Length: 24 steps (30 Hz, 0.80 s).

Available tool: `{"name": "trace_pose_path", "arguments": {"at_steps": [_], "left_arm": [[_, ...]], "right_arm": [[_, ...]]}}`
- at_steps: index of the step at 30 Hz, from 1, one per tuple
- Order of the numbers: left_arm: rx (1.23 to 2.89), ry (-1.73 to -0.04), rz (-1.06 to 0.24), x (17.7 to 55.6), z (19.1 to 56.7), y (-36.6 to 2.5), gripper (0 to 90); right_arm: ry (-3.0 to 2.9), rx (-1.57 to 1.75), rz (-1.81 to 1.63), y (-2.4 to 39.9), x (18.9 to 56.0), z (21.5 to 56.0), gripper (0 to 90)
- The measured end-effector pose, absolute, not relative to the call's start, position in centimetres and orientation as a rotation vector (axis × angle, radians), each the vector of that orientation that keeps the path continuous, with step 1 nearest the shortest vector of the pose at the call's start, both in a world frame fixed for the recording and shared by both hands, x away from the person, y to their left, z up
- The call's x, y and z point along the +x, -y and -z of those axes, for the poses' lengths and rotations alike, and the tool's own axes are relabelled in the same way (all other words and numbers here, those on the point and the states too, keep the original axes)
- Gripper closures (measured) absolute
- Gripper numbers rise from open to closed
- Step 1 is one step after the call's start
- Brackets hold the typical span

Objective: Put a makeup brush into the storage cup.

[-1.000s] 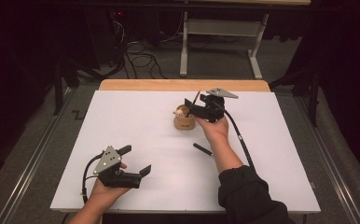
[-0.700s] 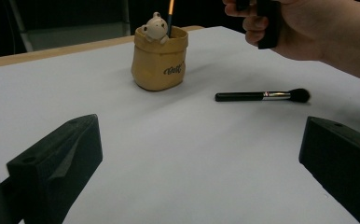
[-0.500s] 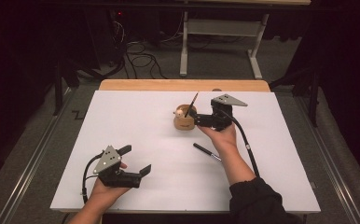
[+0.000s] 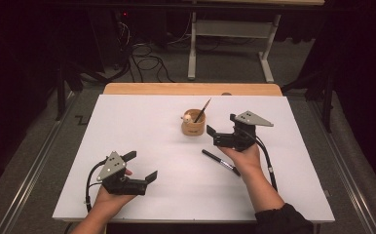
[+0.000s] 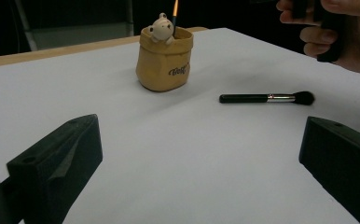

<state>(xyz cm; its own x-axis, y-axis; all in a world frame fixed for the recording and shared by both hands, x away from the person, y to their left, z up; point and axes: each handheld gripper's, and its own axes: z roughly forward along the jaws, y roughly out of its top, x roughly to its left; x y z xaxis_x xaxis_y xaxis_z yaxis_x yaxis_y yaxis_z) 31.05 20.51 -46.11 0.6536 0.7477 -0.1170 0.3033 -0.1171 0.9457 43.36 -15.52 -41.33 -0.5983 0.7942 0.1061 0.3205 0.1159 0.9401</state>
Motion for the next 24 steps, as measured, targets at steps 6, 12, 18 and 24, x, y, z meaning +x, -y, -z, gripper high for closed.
{"name": "trace_pose_path", "arguments": {"at_steps": [6, 12, 18, 24], "left_arm": [[1.697, -0.864, -0.474, 31.1, 46.1, -20.6, 0.3], [1.694, -0.869, -0.477, 31.1, 46.1, -20.6, 0.3], [1.689, -0.877, -0.479, 31.2, 46.2, -20.7, 0.3], [1.687, -0.885, -0.479, 31.2, 46.2, -20.8, 0.3]], "right_arm": [[-1.974, 1.069, -1.487, 17.0, 41.8, 41.4, 0.1], [-1.976, 1.056, -1.489, 18.5, 40.0, 41.7, 0.1], [-1.972, 1.041, -1.487, 20.1, 38.5, 42.0, 0.1], [-1.979, 1.039, -1.481, 21.5, 37.2, 42.5, 0.1]]}}
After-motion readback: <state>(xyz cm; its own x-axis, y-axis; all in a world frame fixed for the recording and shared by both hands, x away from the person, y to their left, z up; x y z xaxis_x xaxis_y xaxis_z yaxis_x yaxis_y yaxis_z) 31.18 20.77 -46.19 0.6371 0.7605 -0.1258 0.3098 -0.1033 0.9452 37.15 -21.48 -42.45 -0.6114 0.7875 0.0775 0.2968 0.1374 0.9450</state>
